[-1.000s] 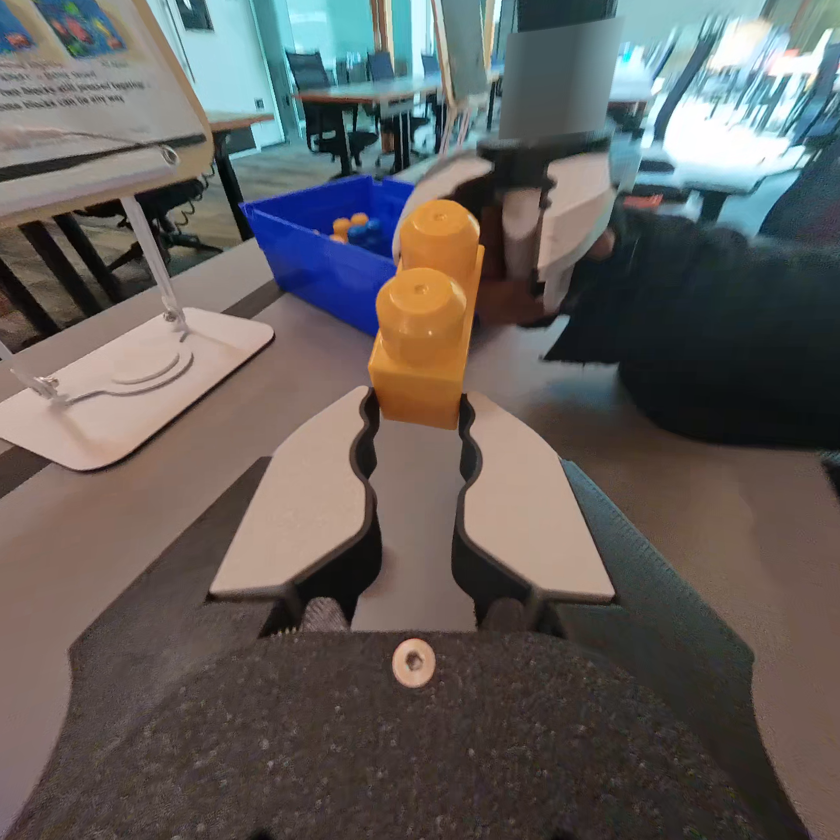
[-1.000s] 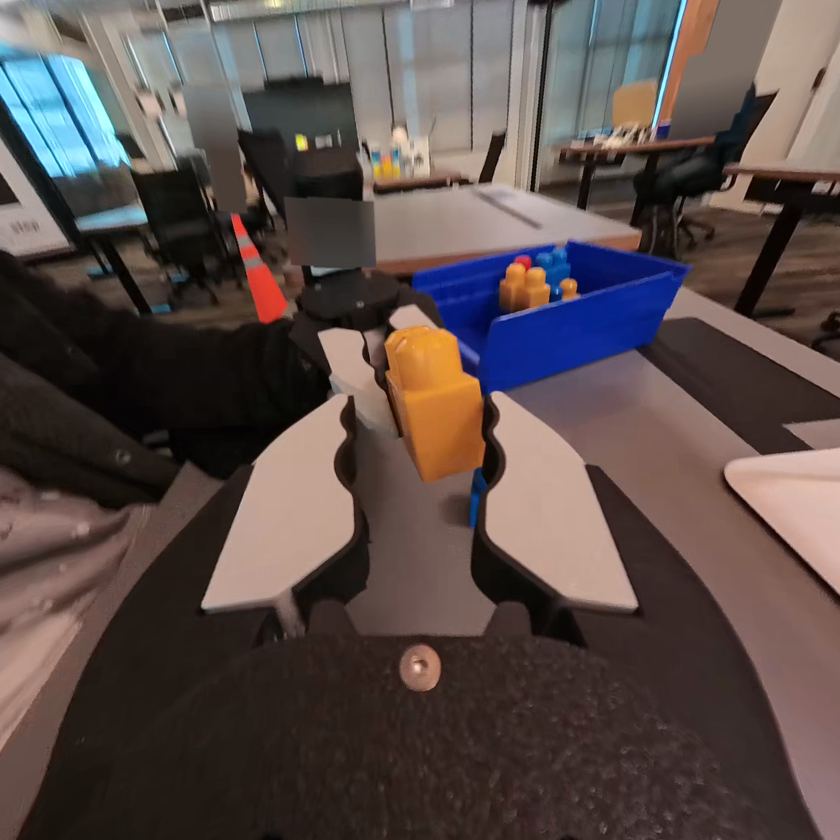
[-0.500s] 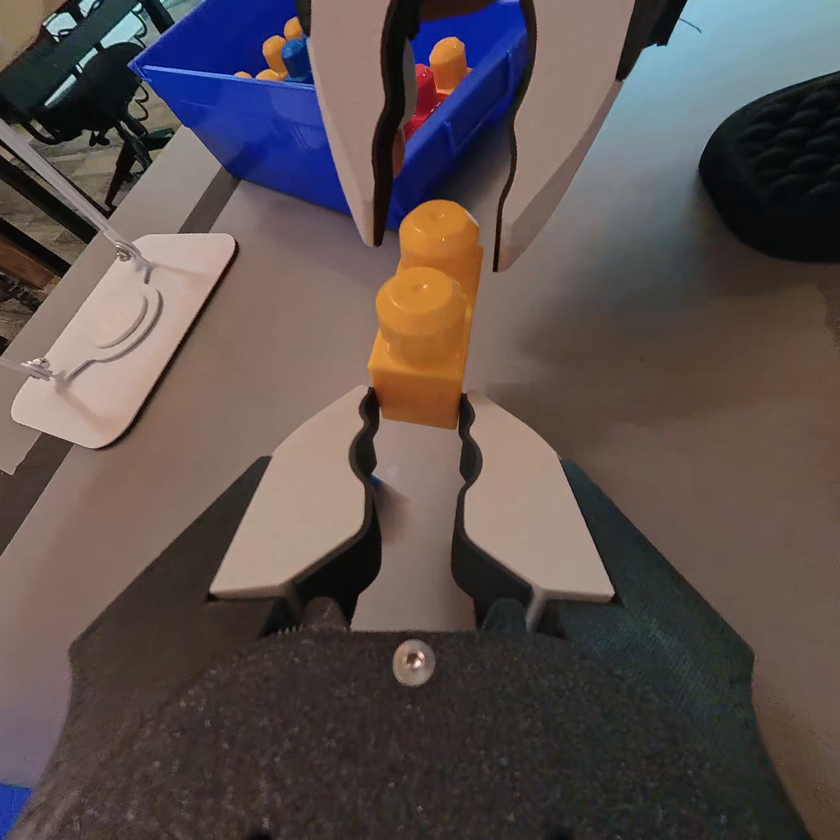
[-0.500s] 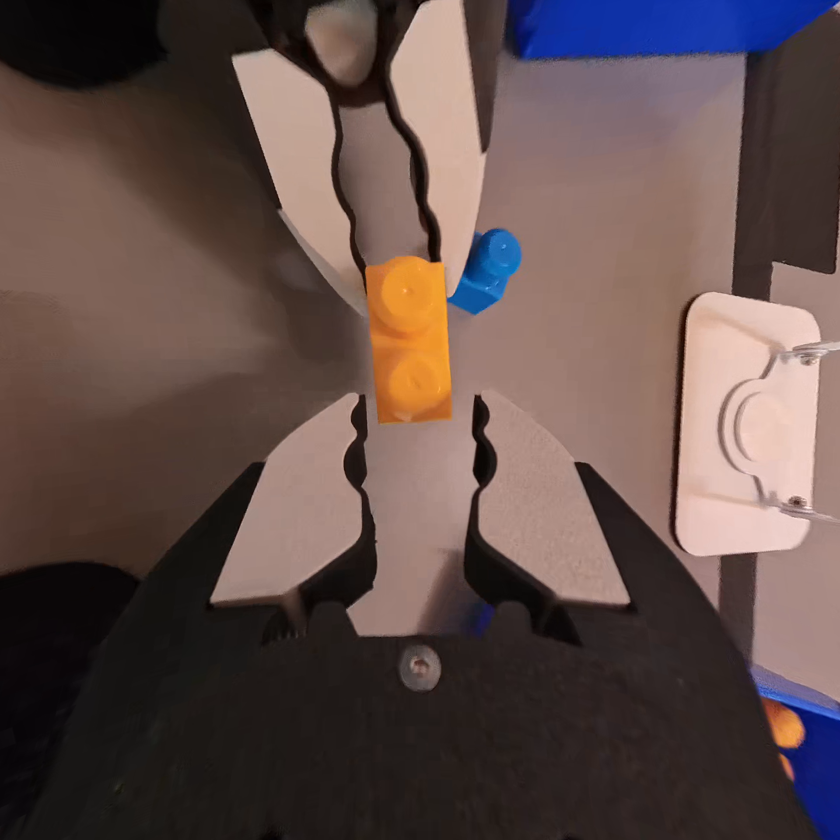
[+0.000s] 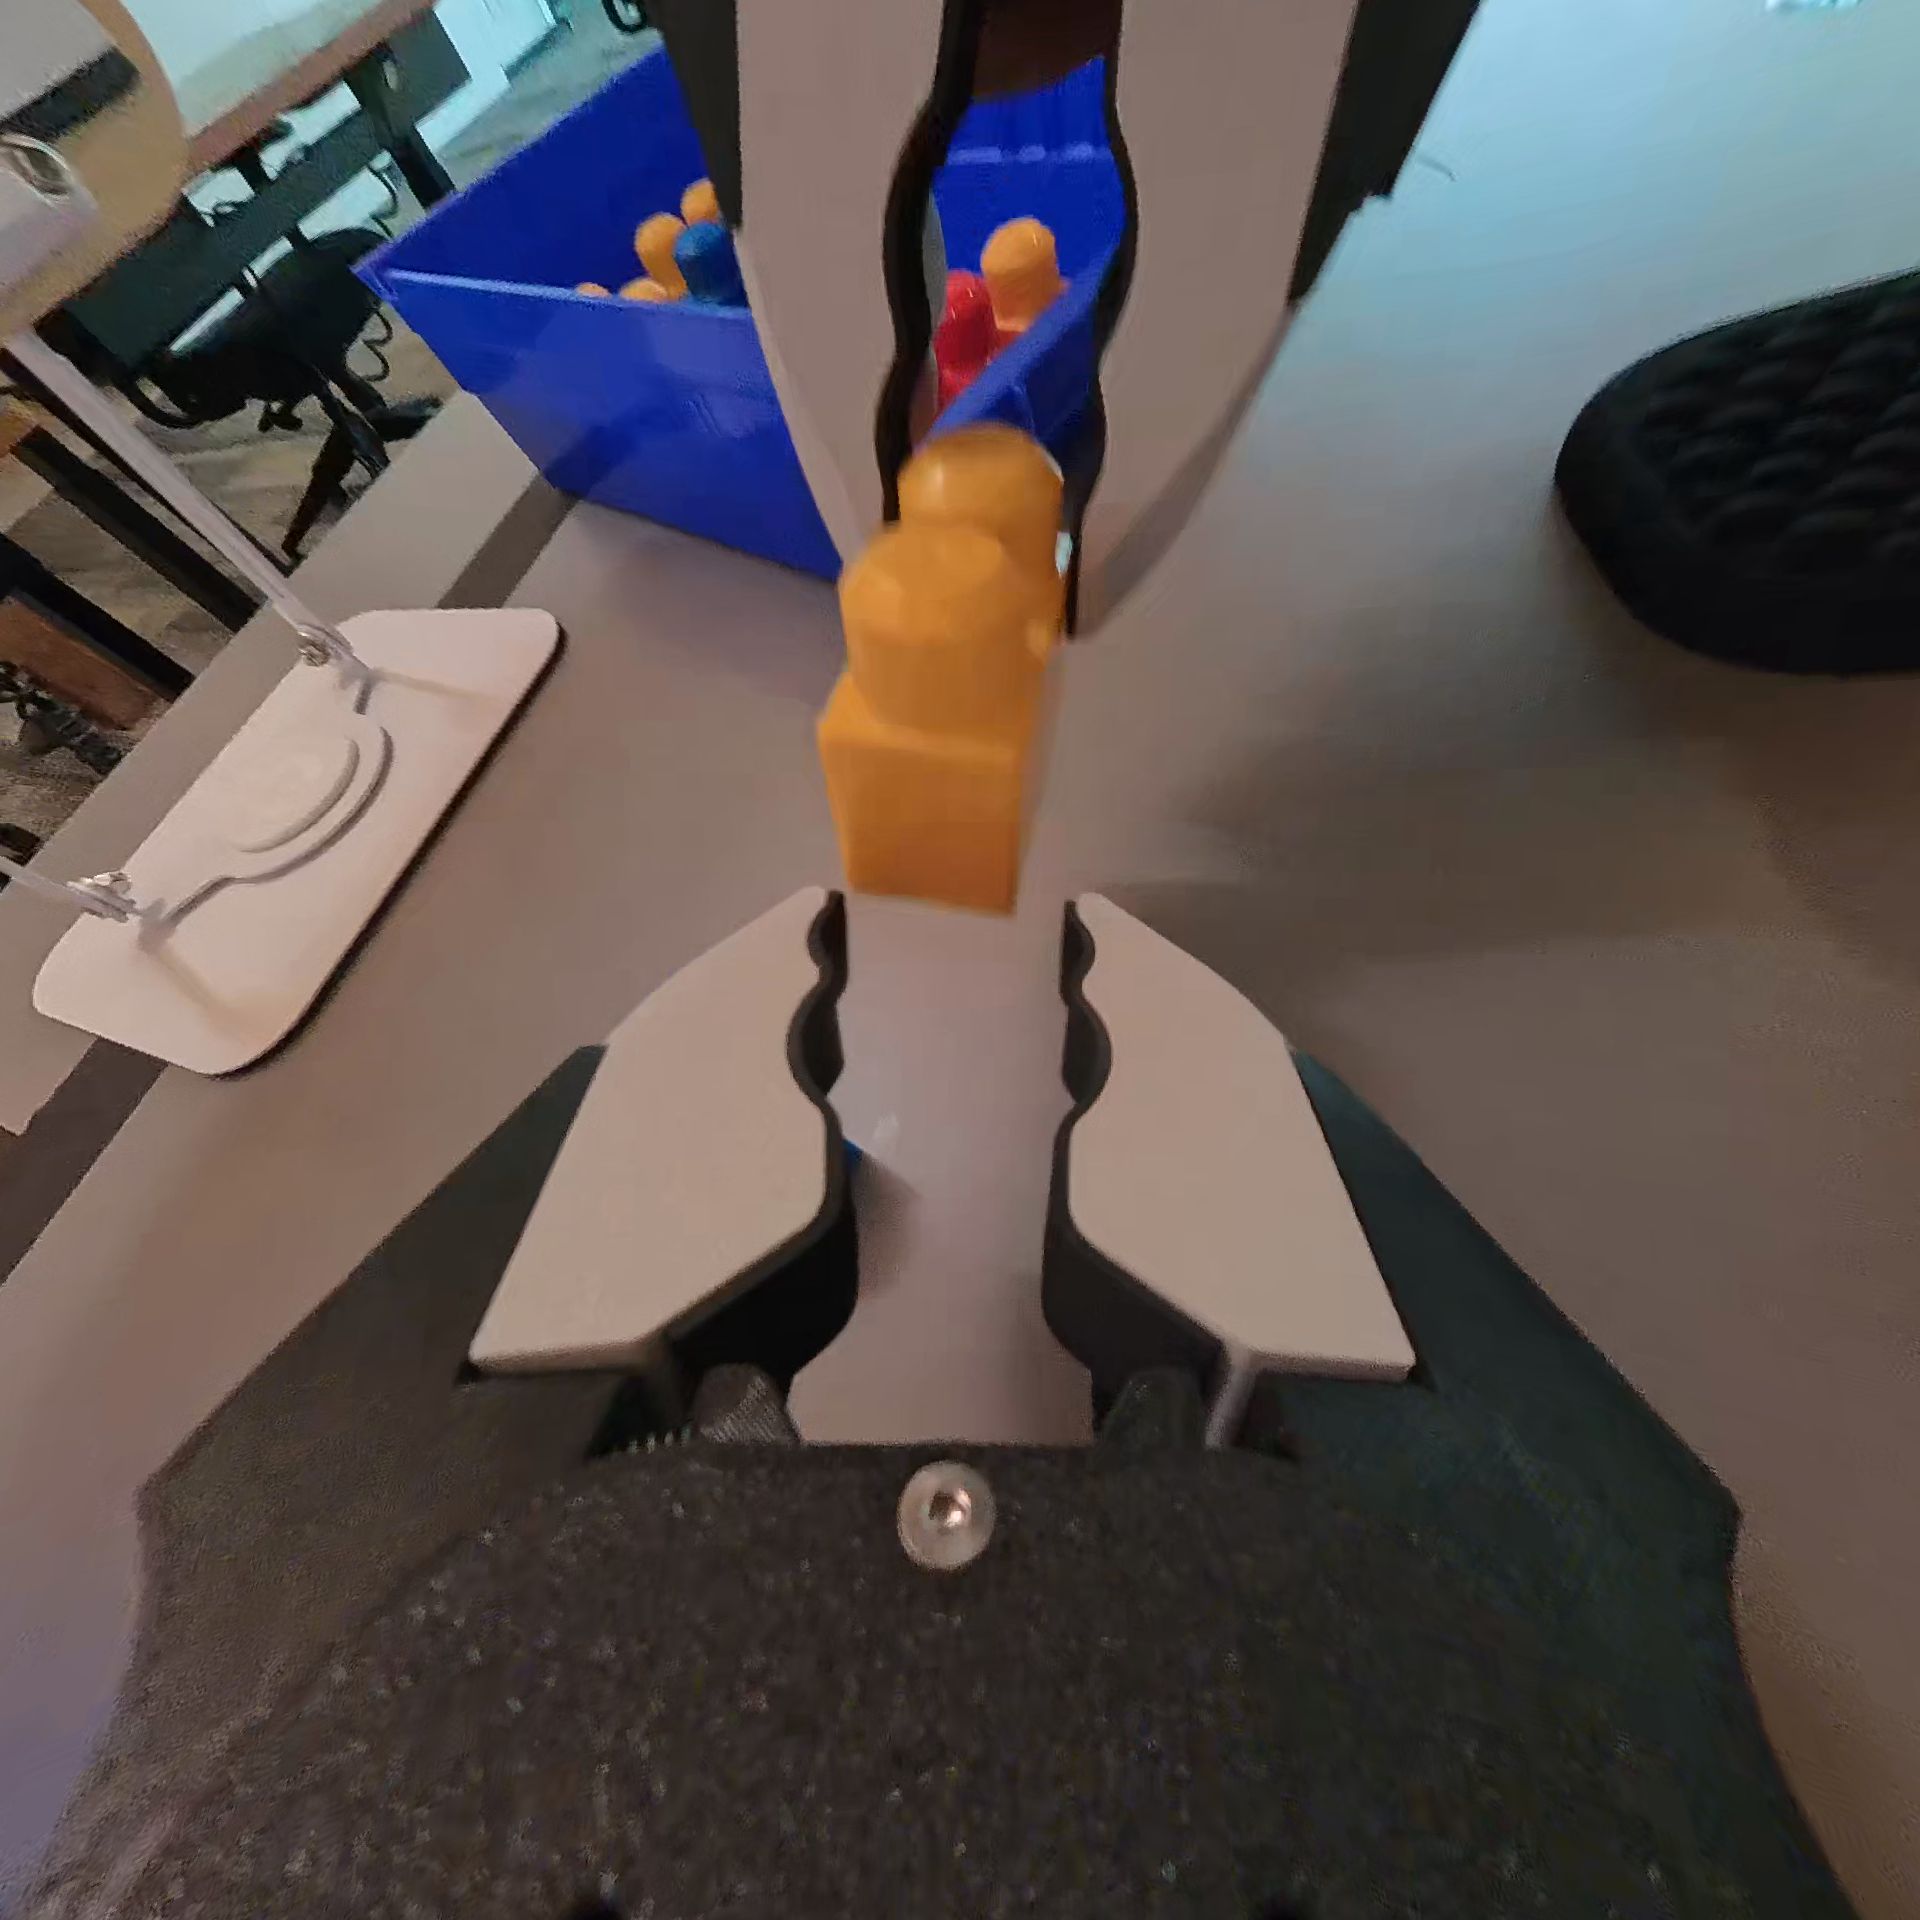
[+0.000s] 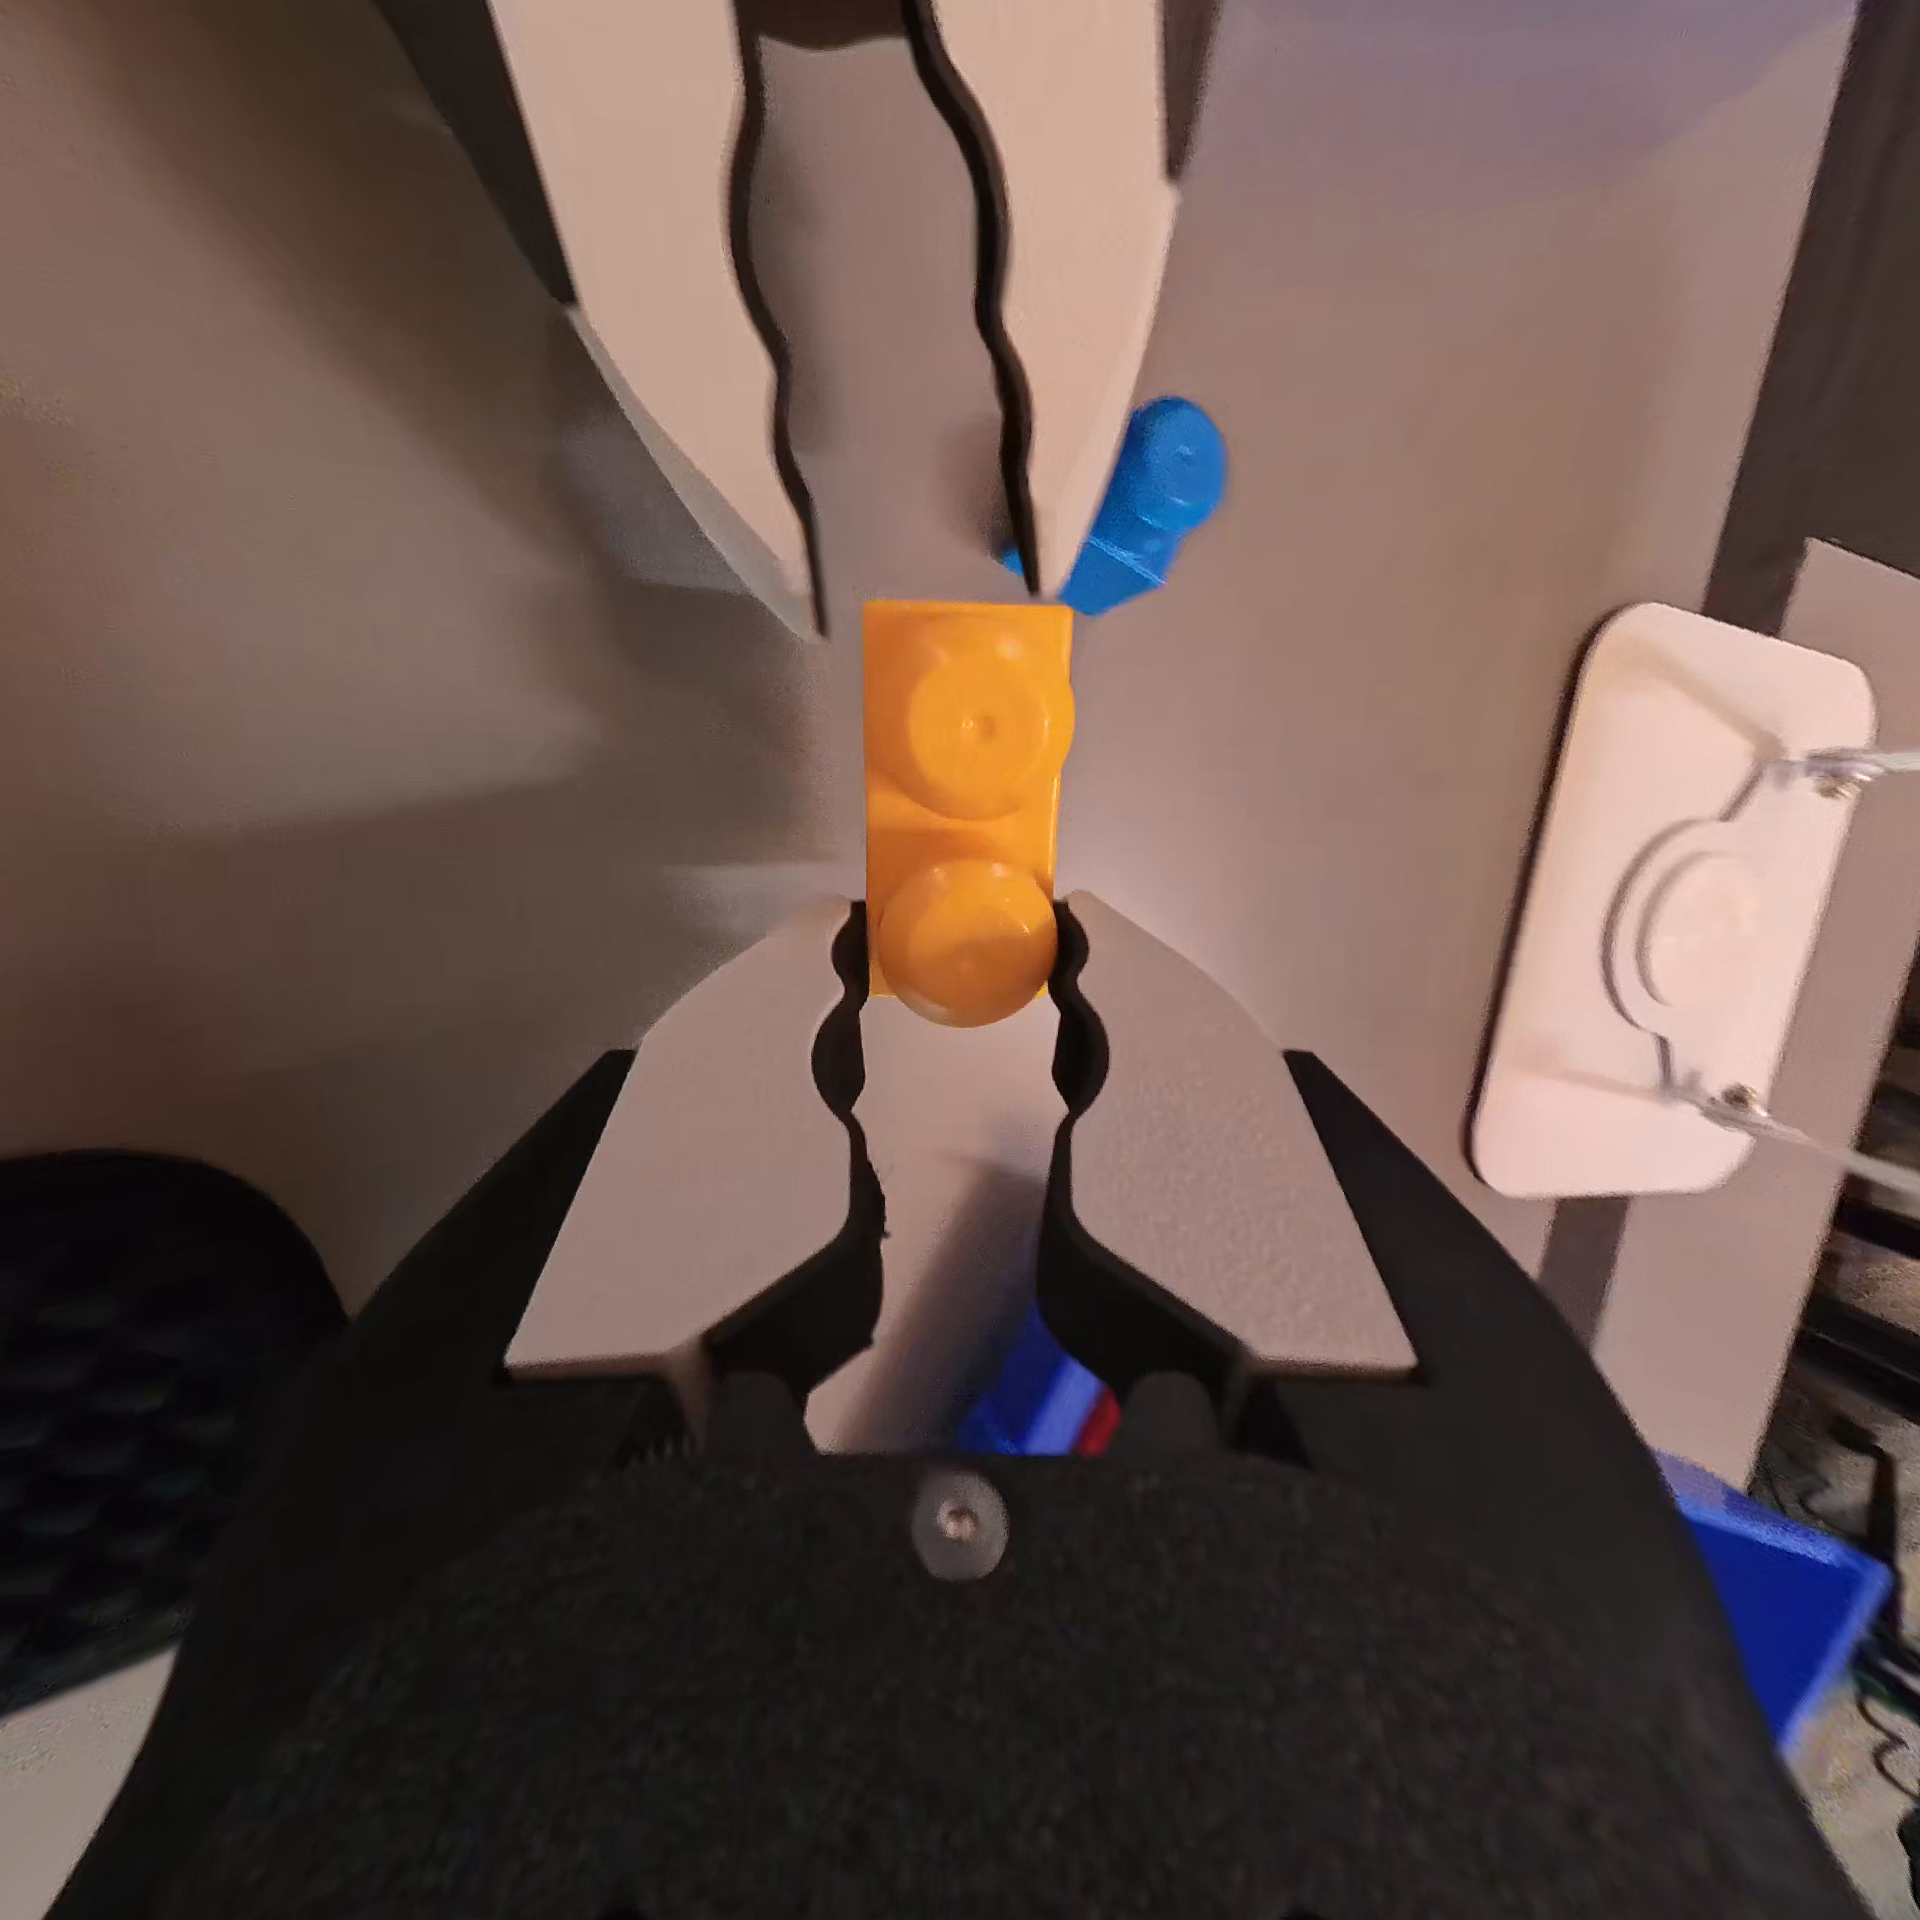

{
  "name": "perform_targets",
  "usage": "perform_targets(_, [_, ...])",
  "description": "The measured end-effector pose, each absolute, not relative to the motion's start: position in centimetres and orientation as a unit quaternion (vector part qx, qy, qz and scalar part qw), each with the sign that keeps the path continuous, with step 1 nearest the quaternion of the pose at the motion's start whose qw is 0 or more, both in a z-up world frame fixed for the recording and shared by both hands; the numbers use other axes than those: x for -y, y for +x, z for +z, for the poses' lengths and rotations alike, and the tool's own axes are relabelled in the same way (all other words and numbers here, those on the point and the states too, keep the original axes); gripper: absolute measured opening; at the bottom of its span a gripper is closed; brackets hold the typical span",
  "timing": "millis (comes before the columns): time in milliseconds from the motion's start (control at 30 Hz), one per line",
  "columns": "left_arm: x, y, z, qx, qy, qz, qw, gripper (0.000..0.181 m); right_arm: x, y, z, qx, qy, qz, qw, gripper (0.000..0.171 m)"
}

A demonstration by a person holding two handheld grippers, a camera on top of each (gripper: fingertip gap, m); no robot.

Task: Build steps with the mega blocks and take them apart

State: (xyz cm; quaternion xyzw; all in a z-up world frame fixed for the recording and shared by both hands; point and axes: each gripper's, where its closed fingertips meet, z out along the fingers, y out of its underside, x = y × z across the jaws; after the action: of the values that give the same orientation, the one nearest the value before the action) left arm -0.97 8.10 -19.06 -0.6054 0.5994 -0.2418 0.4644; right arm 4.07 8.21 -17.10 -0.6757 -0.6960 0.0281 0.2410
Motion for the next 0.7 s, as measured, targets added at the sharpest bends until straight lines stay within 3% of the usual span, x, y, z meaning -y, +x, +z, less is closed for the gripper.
perform_targets(33, [-8.3, -1.0, -18.8, -0.588, -0.61, -0.25, 0.469, 0.045, -8.8, 4.9, -16.0, 0.691, -0.68, 0.026, 0.244, 0.033])
perform_targets(367, [-11.3, -2.5, -15.4, -0.475, -0.622, -0.299, 0.546, 0.04, -17.6, 18.2, -4.9, 0.593, -0.767, -0.077, 0.232, 0.033])
perform_targets(600, [-11.9, -3.3, -14.1, -0.451, -0.61, -0.295, 0.581, 0.026, -20.9, 28.4, -8.0, 0.513, -0.839, -0.109, 0.143, 0.033])
perform_targets(700, [-12.2, -3.8, -13.3, -0.435, -0.602, -0.292, 0.603, 0.009, -21.3, 30.3, -11.2, 0.494, -0.856, -0.091, 0.124, 0.033])
